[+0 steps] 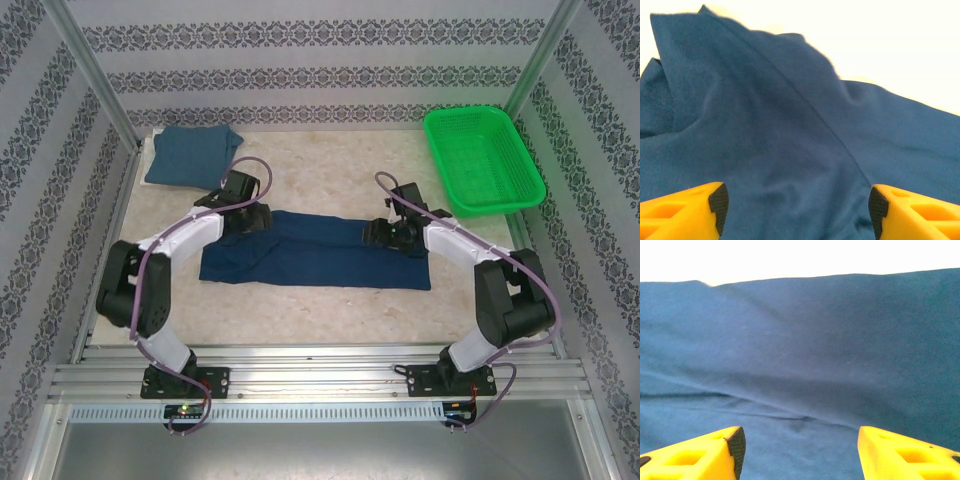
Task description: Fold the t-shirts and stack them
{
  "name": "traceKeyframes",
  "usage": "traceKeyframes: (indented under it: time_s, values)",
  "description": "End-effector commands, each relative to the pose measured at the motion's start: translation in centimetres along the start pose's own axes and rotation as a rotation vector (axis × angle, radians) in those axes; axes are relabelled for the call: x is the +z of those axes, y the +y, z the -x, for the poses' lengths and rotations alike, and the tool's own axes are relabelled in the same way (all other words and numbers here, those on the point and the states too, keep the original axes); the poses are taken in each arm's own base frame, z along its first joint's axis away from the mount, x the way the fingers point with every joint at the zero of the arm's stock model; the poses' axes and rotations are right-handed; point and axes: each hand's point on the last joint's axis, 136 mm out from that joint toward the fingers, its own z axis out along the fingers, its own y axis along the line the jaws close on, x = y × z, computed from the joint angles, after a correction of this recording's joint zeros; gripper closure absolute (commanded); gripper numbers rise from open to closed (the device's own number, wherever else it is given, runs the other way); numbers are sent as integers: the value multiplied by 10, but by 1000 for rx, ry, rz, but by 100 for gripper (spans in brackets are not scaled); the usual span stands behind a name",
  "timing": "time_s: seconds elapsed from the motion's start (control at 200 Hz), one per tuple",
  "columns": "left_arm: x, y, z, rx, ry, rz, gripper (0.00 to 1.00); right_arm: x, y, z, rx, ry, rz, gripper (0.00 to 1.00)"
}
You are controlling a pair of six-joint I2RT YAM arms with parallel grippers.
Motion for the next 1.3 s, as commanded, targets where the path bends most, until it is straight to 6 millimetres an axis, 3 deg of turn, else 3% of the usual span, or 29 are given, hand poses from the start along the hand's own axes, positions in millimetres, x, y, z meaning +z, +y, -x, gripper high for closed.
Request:
traceKeyframes:
  time_s: [0.0,0.175,0.36,0.515,0.929,1.019,1.119,1.294]
  values:
    - [25,26,11,-76,-30,71,31,7,-27,-1,64,30,-120,38]
    - [48,50,15,-66,28,180,36,18,-45,-15,94,91,-189,39]
    - [73,67,26,-38,82,253,32,14,-70,-44,116,153,-272,39]
    - [80,76,43,-15,68,294,26,5,-81,-63,104,184,-314,39]
    - [119,43,72,67,140,232,24,-16,-65,-142,2,273,-371,41]
    - [122,27,80,100,132,199,23,-23,-66,-156,-8,270,-388,41]
    - [129,-8,87,161,137,126,22,-27,-55,-171,-10,275,-347,40]
    - [139,-60,100,228,135,30,17,-46,-24,-165,-45,222,-269,38]
